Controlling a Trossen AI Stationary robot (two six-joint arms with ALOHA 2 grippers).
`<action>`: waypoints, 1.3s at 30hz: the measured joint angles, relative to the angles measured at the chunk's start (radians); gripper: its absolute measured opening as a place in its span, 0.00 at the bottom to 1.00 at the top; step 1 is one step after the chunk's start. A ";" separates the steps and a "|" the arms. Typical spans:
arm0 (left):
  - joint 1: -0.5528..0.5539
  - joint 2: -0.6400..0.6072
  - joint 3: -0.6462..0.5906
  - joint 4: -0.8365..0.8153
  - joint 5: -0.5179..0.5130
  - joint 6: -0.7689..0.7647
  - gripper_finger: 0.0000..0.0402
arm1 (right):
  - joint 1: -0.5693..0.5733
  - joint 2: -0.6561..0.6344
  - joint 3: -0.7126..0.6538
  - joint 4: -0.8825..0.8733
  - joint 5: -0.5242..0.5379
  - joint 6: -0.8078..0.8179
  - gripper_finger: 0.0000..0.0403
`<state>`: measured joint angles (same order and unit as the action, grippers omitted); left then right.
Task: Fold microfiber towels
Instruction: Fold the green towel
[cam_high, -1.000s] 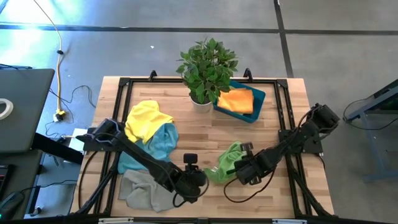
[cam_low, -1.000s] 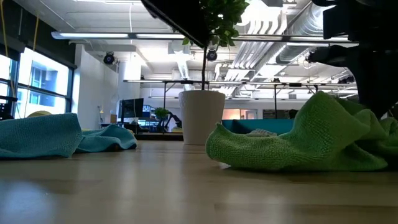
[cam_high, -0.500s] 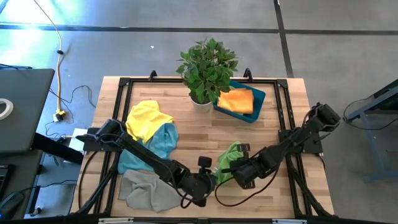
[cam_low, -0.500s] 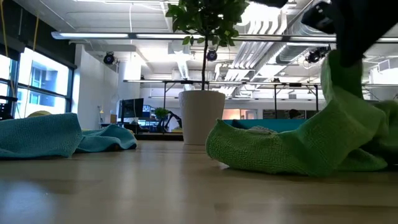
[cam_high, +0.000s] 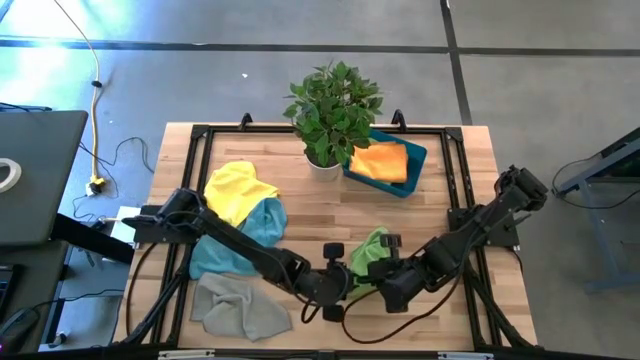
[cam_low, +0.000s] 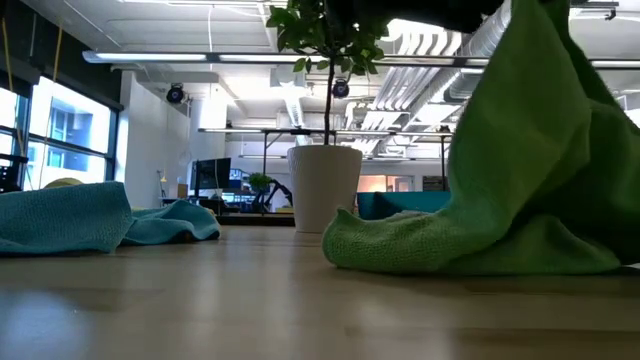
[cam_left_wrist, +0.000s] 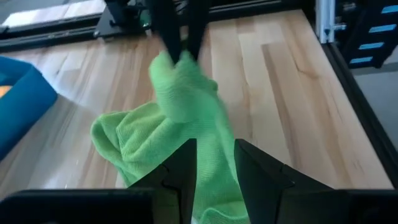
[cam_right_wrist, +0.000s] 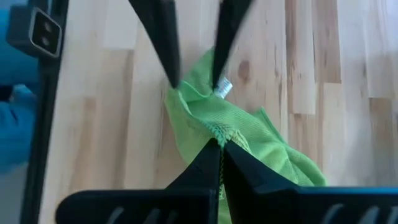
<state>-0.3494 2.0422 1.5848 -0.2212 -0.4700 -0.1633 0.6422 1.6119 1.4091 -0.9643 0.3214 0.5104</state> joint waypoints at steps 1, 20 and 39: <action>0.005 0.000 0.000 0.002 0.013 -0.001 0.25 | 0.000 0.000 0.006 -0.001 0.000 0.011 0.00; 0.038 0.074 0.000 0.018 0.182 0.007 0.25 | 0.000 0.000 0.038 -0.034 0.004 0.048 0.00; 0.037 0.118 0.000 -0.186 0.391 0.025 0.25 | 0.002 -0.034 0.038 -0.139 0.021 0.058 0.00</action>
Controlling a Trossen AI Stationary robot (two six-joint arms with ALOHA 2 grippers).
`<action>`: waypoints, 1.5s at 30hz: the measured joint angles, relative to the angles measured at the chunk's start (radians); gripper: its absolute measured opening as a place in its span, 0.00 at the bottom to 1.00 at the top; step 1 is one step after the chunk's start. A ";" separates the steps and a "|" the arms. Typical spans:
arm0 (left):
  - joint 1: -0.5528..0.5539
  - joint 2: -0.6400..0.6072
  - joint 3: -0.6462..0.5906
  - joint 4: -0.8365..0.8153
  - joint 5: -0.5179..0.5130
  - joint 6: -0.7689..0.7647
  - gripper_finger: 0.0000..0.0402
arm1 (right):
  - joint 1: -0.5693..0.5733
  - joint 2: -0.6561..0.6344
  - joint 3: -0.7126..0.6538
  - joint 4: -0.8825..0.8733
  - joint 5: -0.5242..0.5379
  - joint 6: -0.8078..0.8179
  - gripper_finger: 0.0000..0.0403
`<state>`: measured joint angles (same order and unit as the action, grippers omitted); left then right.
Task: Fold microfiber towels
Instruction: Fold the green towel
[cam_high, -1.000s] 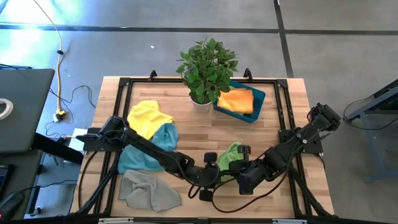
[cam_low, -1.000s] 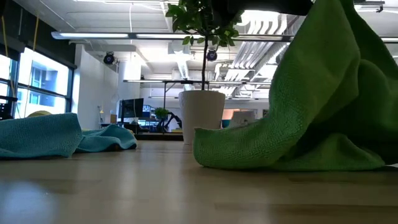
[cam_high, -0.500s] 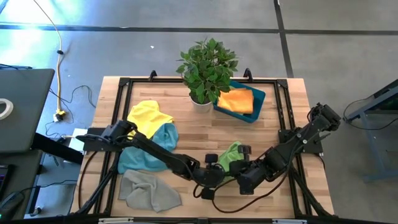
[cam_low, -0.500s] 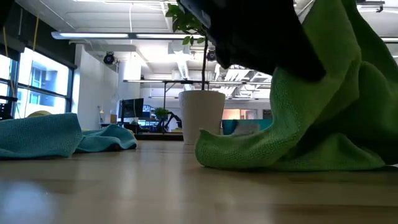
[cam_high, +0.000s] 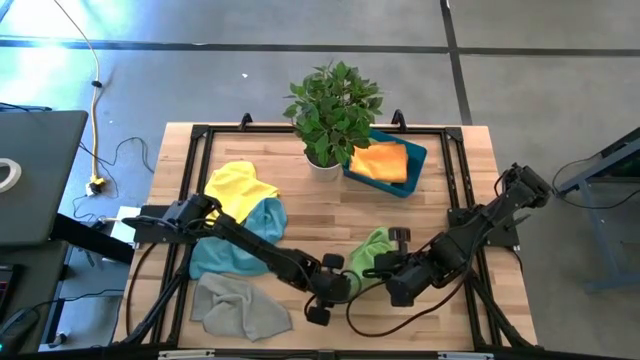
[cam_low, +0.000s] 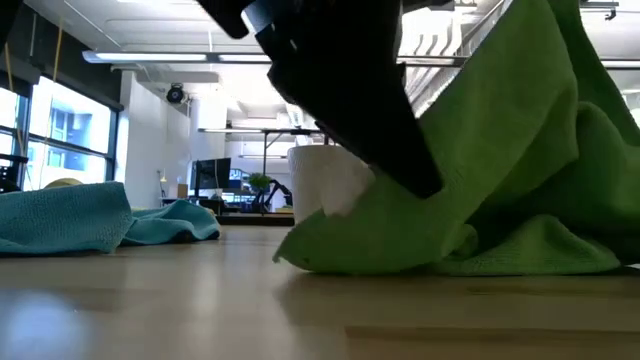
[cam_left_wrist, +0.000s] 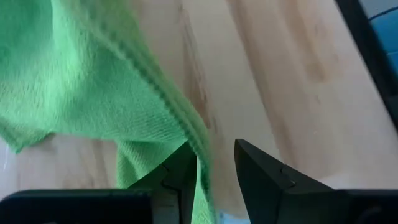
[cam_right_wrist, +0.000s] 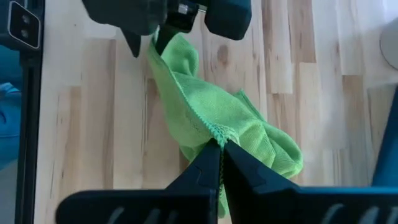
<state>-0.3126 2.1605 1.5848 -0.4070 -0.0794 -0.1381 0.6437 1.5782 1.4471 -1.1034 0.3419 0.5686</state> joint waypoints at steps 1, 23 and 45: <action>0.000 0.000 0.000 -0.008 -0.006 0.000 0.25 | 0.000 -0.003 0.000 0.000 0.004 0.000 0.00; -0.012 0.000 0.000 -0.211 -0.227 -0.121 0.03 | 0.006 -0.019 -0.005 -0.008 0.033 0.019 0.00; -0.073 -0.182 0.207 -0.855 -0.524 -0.196 0.00 | 0.046 -0.028 -0.021 -0.092 0.288 -0.084 0.00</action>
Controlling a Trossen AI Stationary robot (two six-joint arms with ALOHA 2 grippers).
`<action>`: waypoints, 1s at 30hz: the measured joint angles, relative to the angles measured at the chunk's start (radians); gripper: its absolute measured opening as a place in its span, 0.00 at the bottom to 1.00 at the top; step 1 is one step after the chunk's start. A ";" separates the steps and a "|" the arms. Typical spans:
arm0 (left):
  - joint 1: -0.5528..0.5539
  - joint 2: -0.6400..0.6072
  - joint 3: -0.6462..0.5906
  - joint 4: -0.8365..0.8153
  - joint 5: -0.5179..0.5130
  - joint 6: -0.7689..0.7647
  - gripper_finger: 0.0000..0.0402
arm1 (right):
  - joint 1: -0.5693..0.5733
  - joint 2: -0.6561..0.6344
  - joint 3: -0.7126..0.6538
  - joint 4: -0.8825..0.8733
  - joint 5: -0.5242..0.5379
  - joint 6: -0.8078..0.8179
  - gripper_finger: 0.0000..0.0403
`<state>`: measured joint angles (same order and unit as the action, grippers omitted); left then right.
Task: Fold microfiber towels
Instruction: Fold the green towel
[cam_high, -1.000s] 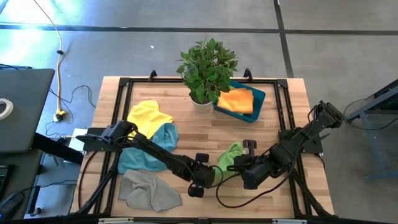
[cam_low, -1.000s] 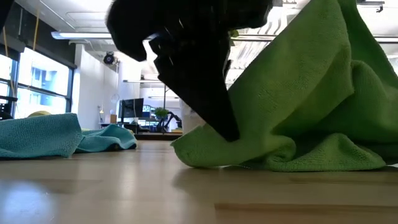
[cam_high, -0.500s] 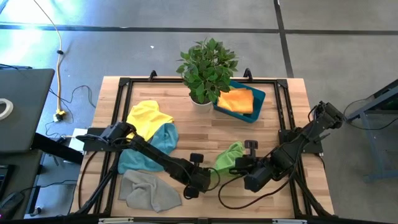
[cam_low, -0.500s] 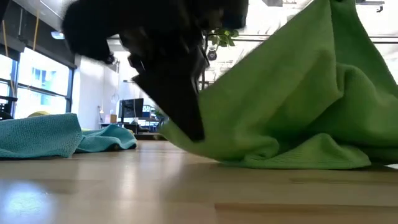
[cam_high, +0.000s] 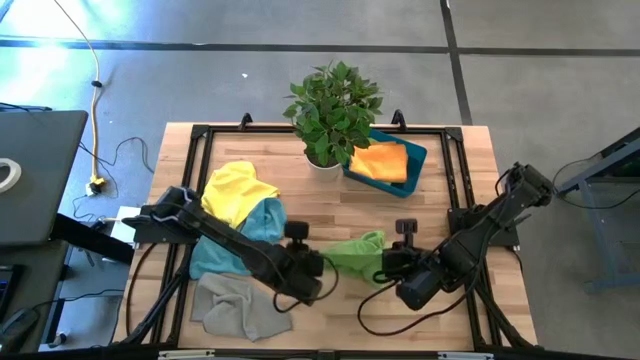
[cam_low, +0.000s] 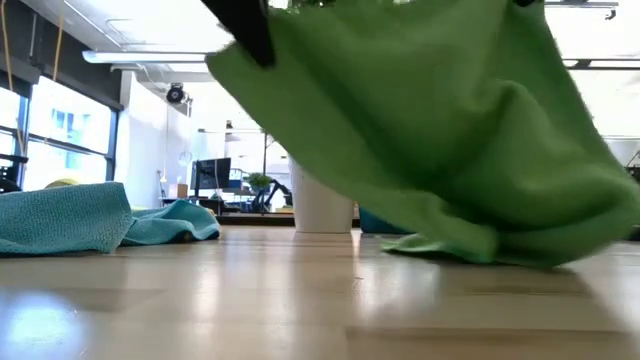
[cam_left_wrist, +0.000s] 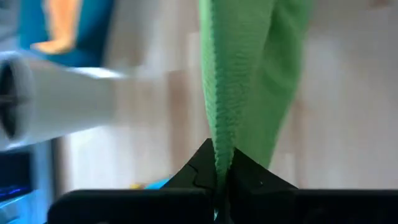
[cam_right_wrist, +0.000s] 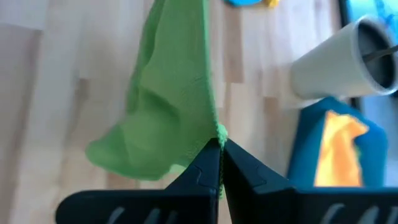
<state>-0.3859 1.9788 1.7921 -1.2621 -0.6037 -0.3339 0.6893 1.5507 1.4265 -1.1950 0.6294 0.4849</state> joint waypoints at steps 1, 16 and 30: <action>0.000 -0.014 0.007 -0.017 -0.024 -0.003 0.00 | -0.003 -0.006 0.000 -0.002 0.015 -0.017 0.00; 0.053 -0.210 0.028 -0.067 -0.235 0.068 0.00 | -0.125 -0.127 0.001 -0.008 0.236 -0.276 0.00; 0.041 -0.268 0.030 0.113 0.173 0.222 0.00 | -0.158 -0.139 0.065 0.067 -0.055 -0.459 0.00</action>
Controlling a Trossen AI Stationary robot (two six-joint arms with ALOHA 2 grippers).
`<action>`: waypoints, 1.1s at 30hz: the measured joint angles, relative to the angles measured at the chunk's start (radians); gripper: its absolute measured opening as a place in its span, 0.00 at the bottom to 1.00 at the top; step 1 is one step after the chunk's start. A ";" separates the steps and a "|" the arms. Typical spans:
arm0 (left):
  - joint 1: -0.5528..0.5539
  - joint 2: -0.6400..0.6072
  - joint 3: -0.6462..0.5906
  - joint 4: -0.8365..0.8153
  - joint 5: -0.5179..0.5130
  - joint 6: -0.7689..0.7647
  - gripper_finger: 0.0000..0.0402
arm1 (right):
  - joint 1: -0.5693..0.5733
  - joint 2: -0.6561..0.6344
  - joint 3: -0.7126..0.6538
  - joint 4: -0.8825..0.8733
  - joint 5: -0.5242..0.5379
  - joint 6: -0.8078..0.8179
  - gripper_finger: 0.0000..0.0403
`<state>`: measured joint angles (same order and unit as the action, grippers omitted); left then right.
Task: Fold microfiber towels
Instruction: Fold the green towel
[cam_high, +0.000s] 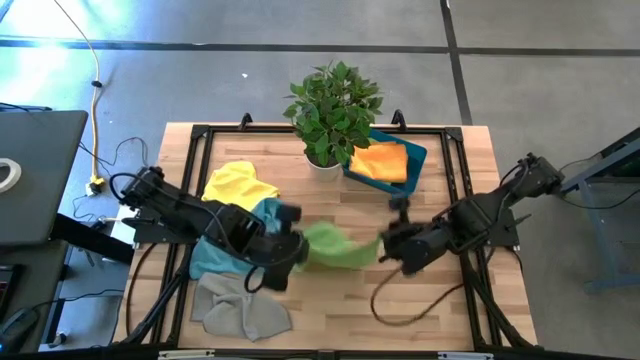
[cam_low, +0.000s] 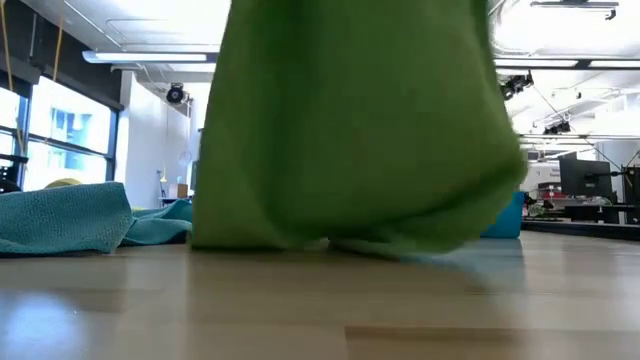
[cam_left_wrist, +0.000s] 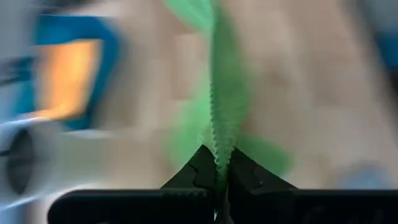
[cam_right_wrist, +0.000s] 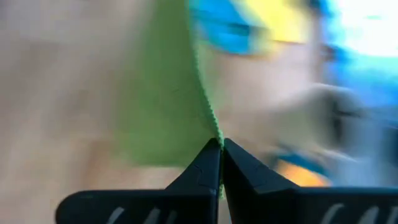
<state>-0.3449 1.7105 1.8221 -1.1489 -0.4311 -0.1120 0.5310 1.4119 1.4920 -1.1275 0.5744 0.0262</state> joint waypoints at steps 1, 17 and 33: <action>0.002 -0.002 0.001 -0.017 -0.083 0.001 0.00 | -0.001 0.000 0.012 -0.019 0.098 0.011 0.00; -0.028 -0.014 0.049 -0.061 0.069 0.124 0.00 | -0.019 0.002 0.216 -0.061 -0.224 0.058 0.00; 0.104 -0.035 0.124 -0.134 -0.545 0.537 0.00 | -0.167 0.002 0.261 -0.149 0.307 -0.220 0.00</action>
<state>-0.2406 1.6756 1.9461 -1.2831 -0.9765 0.4251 0.3643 1.4136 1.7535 -1.2761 0.8814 -0.1936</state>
